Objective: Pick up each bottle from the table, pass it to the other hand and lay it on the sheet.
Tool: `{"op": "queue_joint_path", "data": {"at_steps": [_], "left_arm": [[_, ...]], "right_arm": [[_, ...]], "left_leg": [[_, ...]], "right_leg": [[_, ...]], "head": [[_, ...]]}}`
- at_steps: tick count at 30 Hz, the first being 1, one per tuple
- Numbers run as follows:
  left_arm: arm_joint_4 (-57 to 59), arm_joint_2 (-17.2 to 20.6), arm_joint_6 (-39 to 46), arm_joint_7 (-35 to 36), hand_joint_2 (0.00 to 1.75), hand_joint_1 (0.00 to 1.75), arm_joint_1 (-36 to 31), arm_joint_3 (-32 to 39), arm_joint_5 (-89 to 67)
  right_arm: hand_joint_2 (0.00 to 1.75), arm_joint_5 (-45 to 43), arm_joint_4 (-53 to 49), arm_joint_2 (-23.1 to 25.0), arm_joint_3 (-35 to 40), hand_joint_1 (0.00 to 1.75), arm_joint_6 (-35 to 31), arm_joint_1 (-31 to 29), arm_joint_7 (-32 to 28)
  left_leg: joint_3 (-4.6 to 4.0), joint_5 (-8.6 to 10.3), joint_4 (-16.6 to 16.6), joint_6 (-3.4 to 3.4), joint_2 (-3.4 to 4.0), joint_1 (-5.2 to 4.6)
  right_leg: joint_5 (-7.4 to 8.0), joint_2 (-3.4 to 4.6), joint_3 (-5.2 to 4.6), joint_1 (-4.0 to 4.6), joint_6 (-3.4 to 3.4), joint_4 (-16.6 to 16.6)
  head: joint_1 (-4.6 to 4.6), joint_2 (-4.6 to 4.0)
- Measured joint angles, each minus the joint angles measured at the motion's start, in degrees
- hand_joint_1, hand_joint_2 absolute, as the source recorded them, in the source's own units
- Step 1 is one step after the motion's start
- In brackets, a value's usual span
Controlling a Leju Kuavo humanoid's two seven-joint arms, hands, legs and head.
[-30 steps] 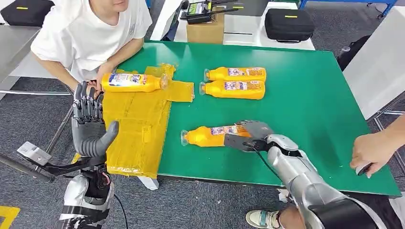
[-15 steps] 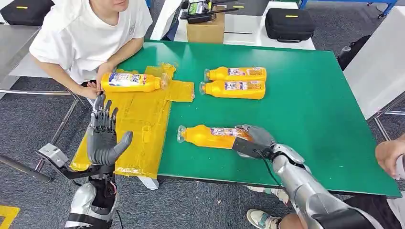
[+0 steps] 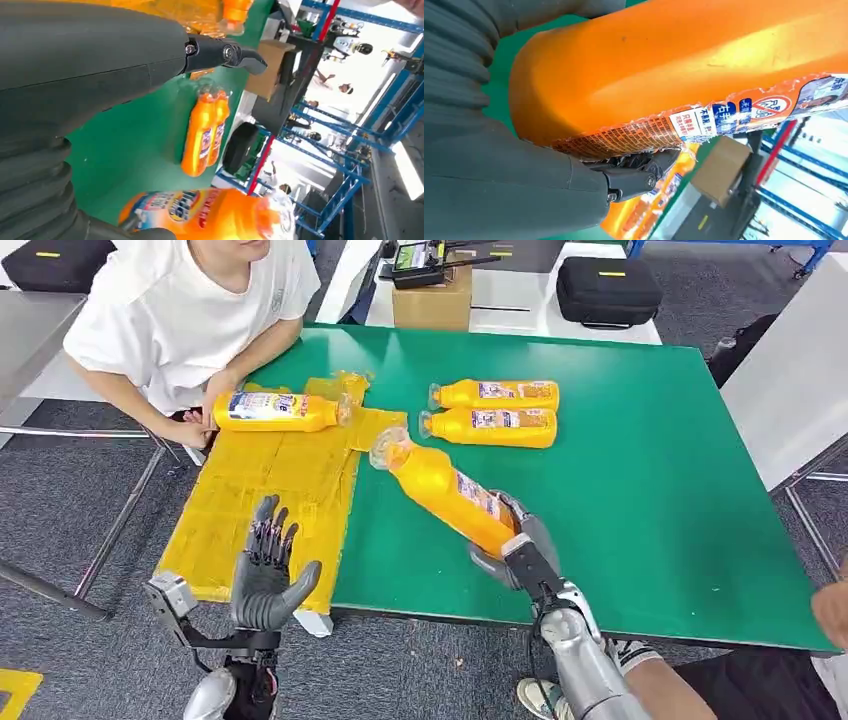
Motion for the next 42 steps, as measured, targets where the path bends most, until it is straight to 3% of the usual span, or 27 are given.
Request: {"op": "queue_joint_path", "data": {"at_steps": [5,13,19,27,32,39,40,41,42], "left_arm": [[0.7,0.0,1.3,-0.7,1.75,0.00,0.6,-1.6,-2.7],[0.2,0.7,7.8,-9.1,1.75,0.00,2.1,-7.2,-22.5],[-1.4,0.7,3.7,-10.0,1.75,0.00,0.8,-9.9,-23.9],[-1.8,0.1,2.0,-9.8,1.75,0.00,-1.3,-10.8,-21.1],[-1.8,0.0,-3.2,-7.6,1.75,0.00,-2.2,-11.1,-14.9],[-1.4,0.5,-9.5,-4.9,1.75,0.03,-3.2,-10.7,-4.5],[-1.4,0.7,-9.8,-4.7,1.75,0.84,-3.2,-10.7,-3.8],[-1.4,0.8,-9.9,-4.6,1.75,1.45,-3.3,-10.6,-3.3],[-1.4,1.0,-10.1,-4.4,1.75,1.75,-3.3,-10.6,-2.6]], "right_arm": [[1.75,-4.7,-6.1,1.8,-1.1,1.75,-3.1,3.3,-4.3],[1.75,-5.5,-17.6,5.1,0.9,1.75,-4.9,10.3,-3.9],[1.75,5.3,-14.3,6.3,10.3,1.75,-4.1,8.5,-5.2],[1.75,7.2,-7.6,8.2,18.0,1.75,-6.9,3.8,-5.8],[1.75,6.3,-4.3,8.7,22.5,1.75,-10.6,2.2,-6.0],[1.75,-2.7,-4.0,7.3,30.4,1.75,-13.6,0.5,-6.0],[1.75,-3.1,-3.8,7.3,30.9,1.75,-13.5,0.3,-5.9],[1.75,-3.2,-3.5,7.3,31.3,1.75,-13.4,0.1,-5.9],[1.75,-3.3,-3.2,7.4,31.7,1.75,-13.4,-0.1,-5.9]], "left_leg": [[0.00,0.00,0.0,0.00,0.00,0.00],[-0.06,-0.05,0.0,-0.06,0.01,0.03],[-0.05,0.02,0.0,-0.03,0.00,0.03],[-0.05,0.04,0.0,-0.04,0.01,0.02],[-0.06,0.03,0.0,-0.05,-0.02,0.02],[-0.07,0.02,0.0,-0.04,-0.01,0.03],[-0.07,0.02,0.0,-0.04,0.00,0.03],[-0.07,0.02,0.0,-0.04,0.01,0.03],[-0.06,0.02,0.0,-0.04,0.01,0.03]], "right_leg": [[0.00,0.00,0.00,0.01,0.00,0.0],[-0.06,0.00,-0.07,0.03,-0.04,0.0],[-0.02,0.00,-0.08,0.03,-0.06,0.0],[0.00,0.00,-0.06,0.01,-0.05,0.0],[-0.01,-0.01,-0.07,0.02,-0.05,0.0],[-0.01,0.00,-0.10,0.02,-0.05,0.0],[-0.01,0.00,-0.10,0.02,-0.05,0.0],[-0.01,0.00,-0.10,0.02,-0.05,0.0],[-0.01,0.00,-0.10,0.02,-0.05,0.0]], "head": [[0.00,0.00],[-0.02,0.00],[0.00,0.00],[0.00,-0.02],[0.00,0.00],[0.00,-0.02],[0.00,0.00],[0.00,0.00],[0.00,0.00]]}}
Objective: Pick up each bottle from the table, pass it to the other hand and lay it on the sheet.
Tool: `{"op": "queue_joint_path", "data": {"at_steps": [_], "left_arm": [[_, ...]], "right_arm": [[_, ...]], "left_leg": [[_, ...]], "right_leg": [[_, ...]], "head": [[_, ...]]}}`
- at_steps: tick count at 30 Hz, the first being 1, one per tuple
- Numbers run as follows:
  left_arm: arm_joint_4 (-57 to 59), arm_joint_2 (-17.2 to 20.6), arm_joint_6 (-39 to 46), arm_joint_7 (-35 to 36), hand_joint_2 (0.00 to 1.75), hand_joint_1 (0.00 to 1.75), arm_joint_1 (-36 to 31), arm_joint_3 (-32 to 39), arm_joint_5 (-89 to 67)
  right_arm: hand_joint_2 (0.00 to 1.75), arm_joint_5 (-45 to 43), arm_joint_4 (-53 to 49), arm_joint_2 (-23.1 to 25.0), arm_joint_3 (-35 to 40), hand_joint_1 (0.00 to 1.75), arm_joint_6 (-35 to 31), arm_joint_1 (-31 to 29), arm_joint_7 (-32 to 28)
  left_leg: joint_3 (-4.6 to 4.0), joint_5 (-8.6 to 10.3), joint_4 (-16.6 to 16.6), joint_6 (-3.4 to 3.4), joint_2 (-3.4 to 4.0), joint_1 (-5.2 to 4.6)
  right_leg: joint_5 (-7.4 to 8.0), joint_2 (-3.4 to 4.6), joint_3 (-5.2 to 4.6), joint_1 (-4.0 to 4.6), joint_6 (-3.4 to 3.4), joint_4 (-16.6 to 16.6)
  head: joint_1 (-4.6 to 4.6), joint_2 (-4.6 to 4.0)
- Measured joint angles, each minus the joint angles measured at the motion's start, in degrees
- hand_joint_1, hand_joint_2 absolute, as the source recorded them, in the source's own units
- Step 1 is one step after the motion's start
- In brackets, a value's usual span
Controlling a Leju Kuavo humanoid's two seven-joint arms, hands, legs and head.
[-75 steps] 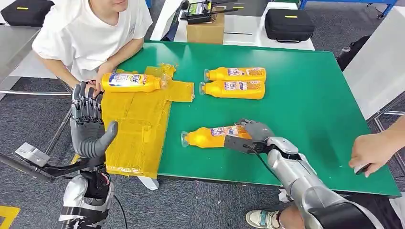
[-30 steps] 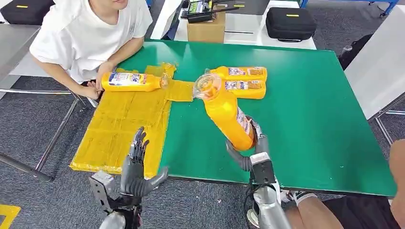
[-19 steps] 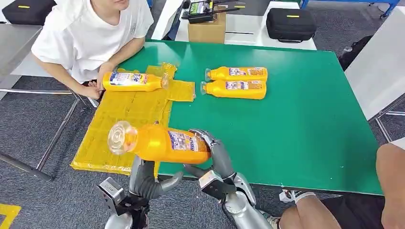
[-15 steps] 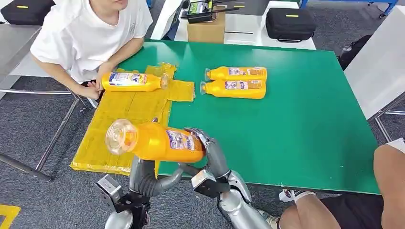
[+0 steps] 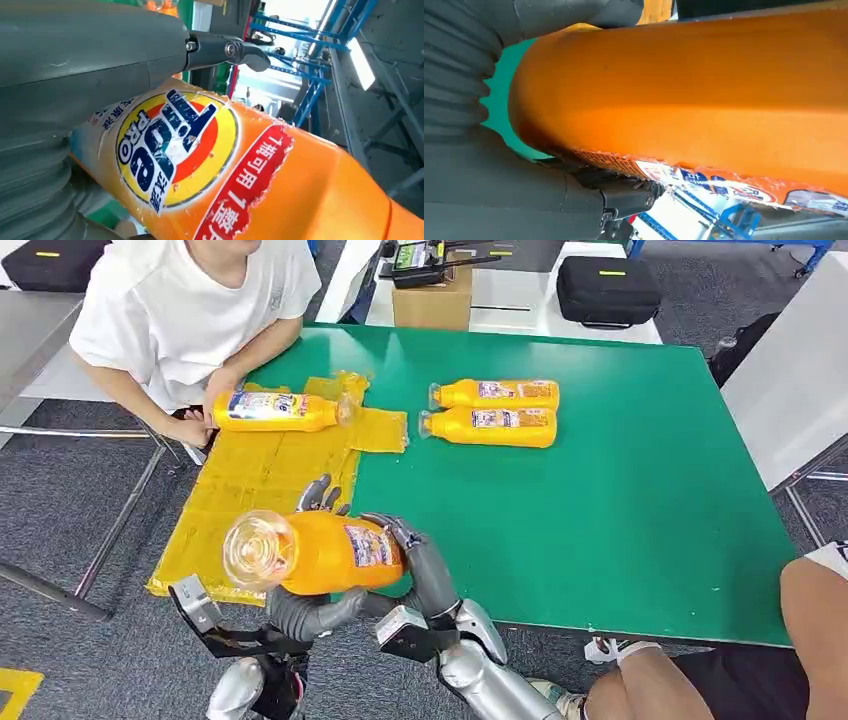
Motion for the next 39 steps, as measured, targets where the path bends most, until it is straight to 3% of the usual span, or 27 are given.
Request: {"op": "queue_joint_path", "data": {"at_steps": [21,22,23,25,26,33,39], "left_arm": [[-0.9,1.2,2.8,-1.3,1.75,1.75,-0.6,1.0,-4.4],[-1.0,1.3,2.9,-1.3,1.75,1.75,-0.6,1.0,-4.5],[-1.0,1.3,2.9,-1.3,1.75,1.75,-0.6,1.0,-4.5],[-1.0,1.4,3.2,-1.4,1.75,1.75,-0.6,1.0,-4.9],[-1.0,1.4,3.3,-1.4,1.75,1.75,-0.6,1.0,-5.1],[-1.1,1.4,3.6,1.1,1.75,1.75,-0.6,2.0,-4.4],[1.3,1.4,8.4,3.2,1.75,1.75,-3.6,2.7,-5.8]], "right_arm": [[1.75,-1.1,4.9,2.1,2.3,1.73,0.2,-3.0,0.1],[1.75,-1.1,5.0,2.1,2.3,0.68,0.2,-3.0,0.1],[1.75,-1.1,5.1,2.1,2.3,0.00,0.2,-3.0,0.1],[1.75,-0.5,5.4,2.3,2.2,0.00,0.4,-3.1,0.1],[0.00,0.4,5.6,2.5,2.1,0.00,0.7,-3.1,0.2],[0.00,6.2,6.8,3.4,-0.9,0.00,0.2,-2.4,2.1],[0.00,5.2,4.9,3.8,-3.0,0.00,-10.3,1.1,0.3]], "left_leg": [[0.00,0.01,0.0,0.00,-0.01,0.00],[0.00,0.01,0.0,0.00,-0.01,0.00],[0.00,0.01,0.0,0.00,-0.01,0.00],[0.00,0.01,0.0,0.00,-0.01,0.00],[0.00,0.00,0.0,0.00,-0.01,0.00],[0.00,0.00,0.0,0.00,-0.01,0.00],[-0.01,0.00,0.0,0.00,0.00,0.00]], "right_leg": [[0.00,0.00,-0.01,0.00,0.00,0.0],[0.00,0.00,-0.01,0.00,0.00,0.0],[0.00,0.00,-0.01,0.00,0.00,0.0],[0.00,0.00,-0.01,0.00,0.00,0.0],[0.00,0.00,-0.01,0.00,0.00,0.0],[0.00,0.00,-0.04,0.00,0.00,0.0],[0.00,0.00,-0.05,0.00,0.00,0.0]], "head": [[0.00,0.00],[0.00,-0.02],[-0.02,0.00],[0.00,0.00],[0.00,0.00],[-0.02,0.00],[0.02,0.00]]}}
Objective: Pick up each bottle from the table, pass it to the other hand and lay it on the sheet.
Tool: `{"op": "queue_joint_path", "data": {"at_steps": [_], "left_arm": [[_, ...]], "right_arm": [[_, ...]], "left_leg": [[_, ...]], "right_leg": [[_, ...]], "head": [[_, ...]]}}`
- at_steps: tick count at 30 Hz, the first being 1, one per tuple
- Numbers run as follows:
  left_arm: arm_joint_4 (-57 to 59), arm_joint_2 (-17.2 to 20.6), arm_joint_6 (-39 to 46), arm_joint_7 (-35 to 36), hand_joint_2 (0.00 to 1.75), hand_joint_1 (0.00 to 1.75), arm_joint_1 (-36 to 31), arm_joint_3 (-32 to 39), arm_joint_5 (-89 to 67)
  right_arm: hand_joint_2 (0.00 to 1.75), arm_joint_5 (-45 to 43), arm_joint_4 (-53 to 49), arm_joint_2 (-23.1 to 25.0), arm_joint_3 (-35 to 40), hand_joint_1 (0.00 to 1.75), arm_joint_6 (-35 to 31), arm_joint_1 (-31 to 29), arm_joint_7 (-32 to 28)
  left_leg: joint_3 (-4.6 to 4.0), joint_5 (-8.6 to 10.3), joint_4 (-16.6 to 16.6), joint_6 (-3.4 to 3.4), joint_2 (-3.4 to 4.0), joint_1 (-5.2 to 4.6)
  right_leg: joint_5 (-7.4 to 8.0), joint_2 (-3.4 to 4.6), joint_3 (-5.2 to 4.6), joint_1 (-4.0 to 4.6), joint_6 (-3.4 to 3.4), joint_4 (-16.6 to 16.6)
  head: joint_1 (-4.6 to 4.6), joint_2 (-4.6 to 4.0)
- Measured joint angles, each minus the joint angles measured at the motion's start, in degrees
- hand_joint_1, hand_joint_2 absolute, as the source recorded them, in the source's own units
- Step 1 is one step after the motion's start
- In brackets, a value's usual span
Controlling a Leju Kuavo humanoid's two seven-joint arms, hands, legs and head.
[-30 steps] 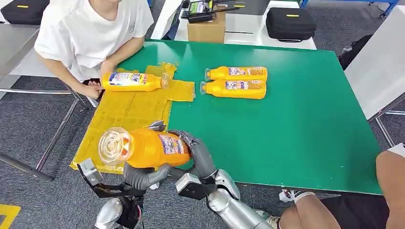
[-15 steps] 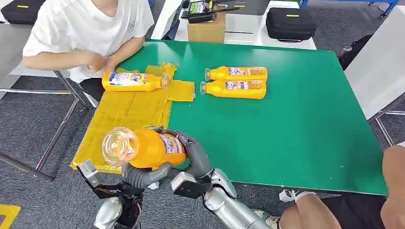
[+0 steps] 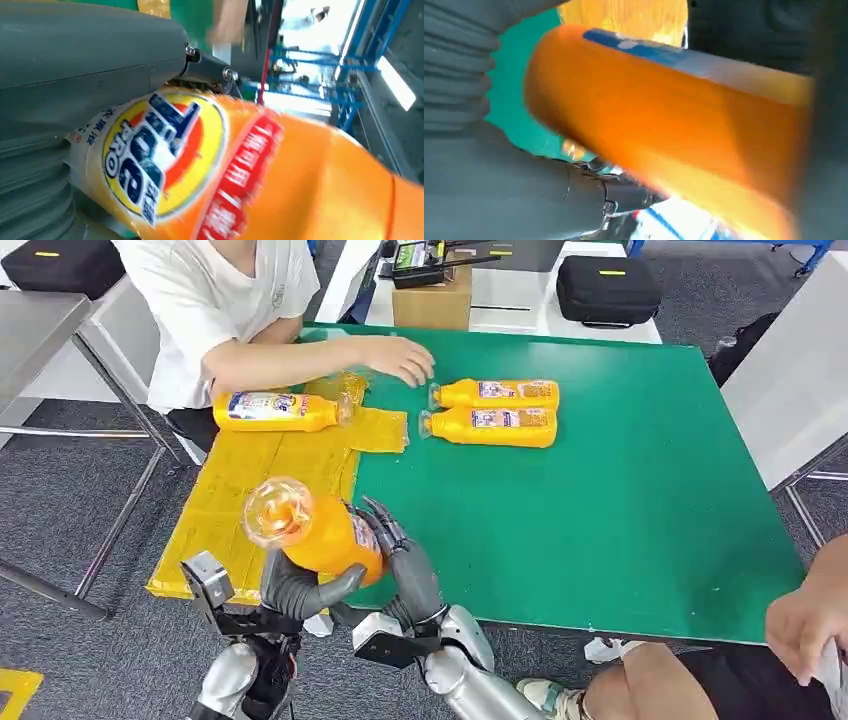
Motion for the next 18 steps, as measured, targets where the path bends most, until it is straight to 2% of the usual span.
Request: {"op": "queue_joint_path", "data": {"at_steps": [2,8,13,18], "left_arm": [[1.2,0.1,0.9,0.0,1.75,1.75,-1.2,0.9,0.0],[2.2,1.1,3.9,0.0,1.75,1.75,-2.2,4.5,-3.1],[2.2,2.1,5.6,-0.1,1.75,1.75,-2.3,6.8,-6.6],[3.3,3.5,11.4,1.1,1.75,1.75,-3.6,9.7,-18.2]], "right_arm": [[0.00,-0.6,-1.6,-0.4,-0.1,0.00,-3.6,1.2,-0.2],[0.00,-0.8,-3.7,-3.5,-2.4,0.00,-6.9,5.3,-0.2],[0.00,1.0,-6.0,-5.7,-4.9,0.00,-7.8,8.4,-0.2],[0.00,2.8,-10.1,-7.2,-10.3,0.00,-7.8,11.9,-0.3]], "left_leg": [[0.00,0.00,0.0,0.00,-0.01,0.00],[-0.01,0.00,0.0,0.00,-0.01,0.00],[-0.04,-0.02,0.0,0.00,0.01,0.00],[-0.04,-0.01,0.0,0.00,-0.01,0.00]], "right_leg": [[0.00,0.00,0.00,0.00,0.00,0.0],[0.00,0.00,0.01,0.00,0.00,0.0],[0.00,0.00,-0.04,0.00,0.00,0.0],[0.00,0.00,-0.03,0.00,0.00,0.0]], "head": [[-0.02,0.00],[0.00,0.00],[-0.02,0.00],[0.00,-0.02]]}}
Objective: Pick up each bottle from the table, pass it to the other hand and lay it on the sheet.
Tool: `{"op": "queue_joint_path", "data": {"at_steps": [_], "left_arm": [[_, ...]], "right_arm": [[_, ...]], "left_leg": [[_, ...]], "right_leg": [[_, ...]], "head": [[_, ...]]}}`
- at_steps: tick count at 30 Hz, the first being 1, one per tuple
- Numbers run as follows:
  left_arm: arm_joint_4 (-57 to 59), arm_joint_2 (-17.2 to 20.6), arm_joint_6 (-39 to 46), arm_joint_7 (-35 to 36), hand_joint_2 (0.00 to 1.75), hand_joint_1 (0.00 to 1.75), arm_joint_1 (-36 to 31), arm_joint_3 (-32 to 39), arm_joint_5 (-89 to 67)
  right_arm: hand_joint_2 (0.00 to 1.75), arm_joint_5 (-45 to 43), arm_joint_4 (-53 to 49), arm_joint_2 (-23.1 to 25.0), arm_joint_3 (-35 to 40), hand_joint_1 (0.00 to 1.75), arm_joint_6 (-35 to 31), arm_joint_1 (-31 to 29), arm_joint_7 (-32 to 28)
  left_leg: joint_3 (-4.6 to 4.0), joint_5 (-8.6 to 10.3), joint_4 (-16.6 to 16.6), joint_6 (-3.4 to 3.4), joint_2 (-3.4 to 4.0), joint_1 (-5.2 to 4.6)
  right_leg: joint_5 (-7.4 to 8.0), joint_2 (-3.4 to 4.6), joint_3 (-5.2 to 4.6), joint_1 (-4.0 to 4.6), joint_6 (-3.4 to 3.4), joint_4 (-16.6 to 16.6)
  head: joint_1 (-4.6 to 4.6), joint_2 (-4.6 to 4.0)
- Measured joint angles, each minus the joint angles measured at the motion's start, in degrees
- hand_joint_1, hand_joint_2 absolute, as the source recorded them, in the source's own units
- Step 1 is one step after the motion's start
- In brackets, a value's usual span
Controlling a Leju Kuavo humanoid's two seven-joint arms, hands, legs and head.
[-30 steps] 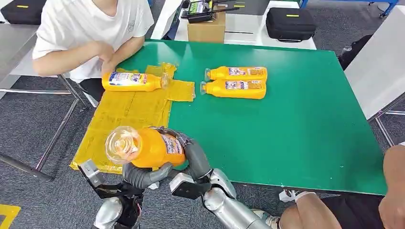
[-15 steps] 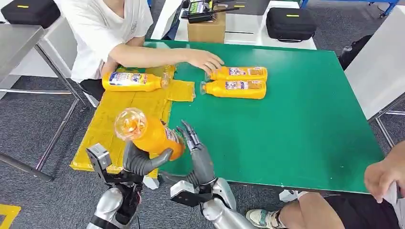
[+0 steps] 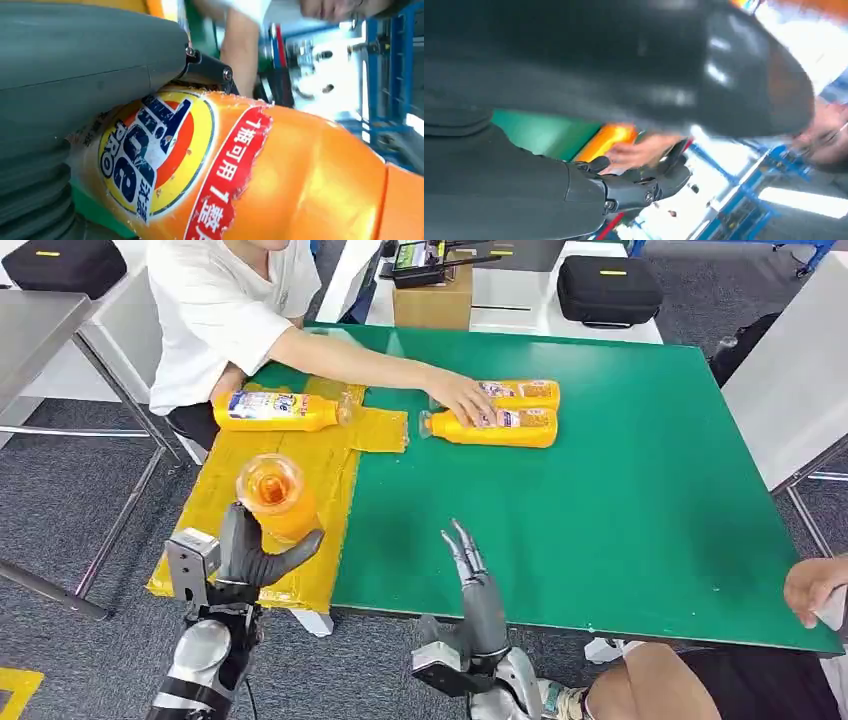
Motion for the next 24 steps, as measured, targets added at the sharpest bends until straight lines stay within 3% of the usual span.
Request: {"op": "queue_joint_path", "data": {"at_steps": [9,20,21,23,24], "left_arm": [[14.7,3.8,7.6,7.8,1.75,1.75,-7.7,1.9,-35.9],[29.4,5.7,6.0,13.1,1.75,1.75,-14.9,1.2,-48.7],[30.8,5.7,5.1,14.4,1.75,1.43,-16.0,0.7,-50.9],[34.9,5.7,3.5,17.5,1.75,1.47,-18.5,-0.7,-55.5],[36.9,5.7,2.9,19.0,1.75,0.70,-19.8,-1.6,-57.8]], "right_arm": [[0.00,0.4,-8.0,-1.0,-4.5,0.00,6.5,4.5,-0.1],[0.00,-1.8,-11.8,-1.5,-5.3,0.00,8.9,6.8,-0.1],[0.00,-1.9,-12.0,-1.5,-5.4,0.00,9.4,6.9,-0.1],[0.00,-1.9,-12.0,-1.5,-5.7,0.00,10.2,6.9,-0.1],[0.00,-2.1,-12.1,-1.5,-5.7,0.00,10.5,6.9,-0.1]], "left_leg": [[0.02,0.03,0.0,-0.01,0.00,0.01],[0.01,0.02,0.0,-0.01,0.02,-0.01],[0.02,0.02,0.0,-0.01,0.02,-0.01],[0.08,0.03,0.0,-0.01,0.01,-0.01],[0.15,0.03,0.0,-0.01,0.01,0.00]], "right_leg": [[0.01,0.00,0.01,0.00,0.00,0.0],[0.00,0.00,0.00,-0.01,0.00,0.0],[0.01,0.00,0.03,-0.01,0.00,0.0],[0.01,0.00,0.11,-0.01,-0.01,0.0],[0.01,0.00,0.18,-0.01,-0.01,0.0]], "head": [[-0.02,0.02],[-0.02,0.02],[-0.02,0.02],[0.00,0.02],[-0.04,0.02]]}}
